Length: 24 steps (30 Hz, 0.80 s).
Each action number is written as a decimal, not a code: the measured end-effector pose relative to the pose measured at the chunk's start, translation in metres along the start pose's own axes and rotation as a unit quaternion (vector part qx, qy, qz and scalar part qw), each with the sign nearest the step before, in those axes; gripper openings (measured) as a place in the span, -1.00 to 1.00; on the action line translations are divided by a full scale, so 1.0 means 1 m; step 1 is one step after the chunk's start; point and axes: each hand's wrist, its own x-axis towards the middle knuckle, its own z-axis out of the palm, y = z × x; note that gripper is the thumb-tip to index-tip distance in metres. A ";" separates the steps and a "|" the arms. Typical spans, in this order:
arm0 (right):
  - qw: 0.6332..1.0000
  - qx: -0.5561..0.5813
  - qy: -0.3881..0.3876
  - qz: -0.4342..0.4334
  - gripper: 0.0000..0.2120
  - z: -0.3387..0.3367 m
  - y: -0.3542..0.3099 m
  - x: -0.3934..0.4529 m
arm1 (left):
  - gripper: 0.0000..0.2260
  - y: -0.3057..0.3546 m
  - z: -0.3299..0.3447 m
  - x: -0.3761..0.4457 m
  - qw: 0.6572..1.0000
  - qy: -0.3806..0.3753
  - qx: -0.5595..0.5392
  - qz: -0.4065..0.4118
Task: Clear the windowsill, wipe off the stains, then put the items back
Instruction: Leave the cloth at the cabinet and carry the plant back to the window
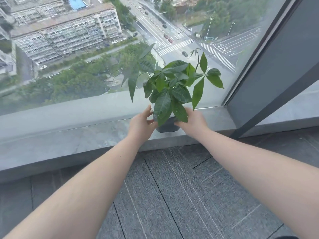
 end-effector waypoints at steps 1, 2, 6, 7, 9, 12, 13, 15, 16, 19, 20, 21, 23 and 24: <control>1.000 0.000 -0.003 -0.003 -0.70 0.001 0.001 0.000 | -0.57 -0.002 0.002 0.001 1.000 0.002 0.003 -0.001; 1.000 -0.002 -0.004 -0.007 -0.71 0.002 0.003 0.000 | -0.56 -0.004 0.003 0.002 1.000 0.002 0.004 -0.002; 1.000 0.012 -0.001 -0.012 -0.81 0.007 0.009 0.004 | -0.64 -0.008 0.008 0.003 1.000 0.006 0.000 0.011; 1.000 0.009 -0.001 -0.012 -0.80 0.007 0.010 0.004 | -0.64 -0.009 0.009 0.003 1.000 0.008 -0.001 0.011; 1.000 -0.007 0.000 -0.018 -0.75 0.008 0.011 0.005 | -0.63 -0.013 0.011 0.004 1.000 0.010 -0.005 0.010; 1.000 -0.019 -0.006 -0.022 -0.71 0.009 0.012 0.006 | -0.62 -0.016 0.013 0.004 1.000 0.008 -0.011 0.011; 1.000 -0.018 -0.006 -0.024 -0.72 0.010 0.013 0.006 | -0.62 -0.017 0.013 0.004 1.000 0.009 -0.012 0.009; 0.999 -0.013 -0.003 -0.030 -0.77 0.013 0.016 0.008 | -0.59 -0.019 0.014 0.005 1.000 0.012 -0.010 0.005; 1.000 -0.013 -0.006 -0.026 -0.76 0.014 0.017 0.008 | -0.58 -0.020 0.014 0.005 1.000 0.013 -0.009 0.003; 1.000 -0.021 -0.022 -0.005 -0.70 0.015 0.020 0.010 | -0.61 -0.017 0.013 0.002 1.000 0.016 0.011 0.005; 0.999 -0.030 -0.030 -0.003 -0.70 0.016 0.023 0.011 | -0.63 -0.016 0.013 0.000 1.000 0.011 0.023 0.008; 0.998 -0.050 -0.041 0.000 -0.69 0.018 0.025 0.011 | -0.64 -0.015 0.014 -0.002 0.999 0.001 0.037 0.009; 0.990 -0.115 -0.076 0.028 -0.62 0.020 0.029 0.009 | -0.56 -0.019 0.017 -0.005 0.997 -0.053 0.061 -0.009; 0.984 -0.143 -0.095 0.049 -0.57 0.020 0.028 0.006 | -0.48 -0.021 0.017 -0.006 0.992 -0.091 0.077 -0.030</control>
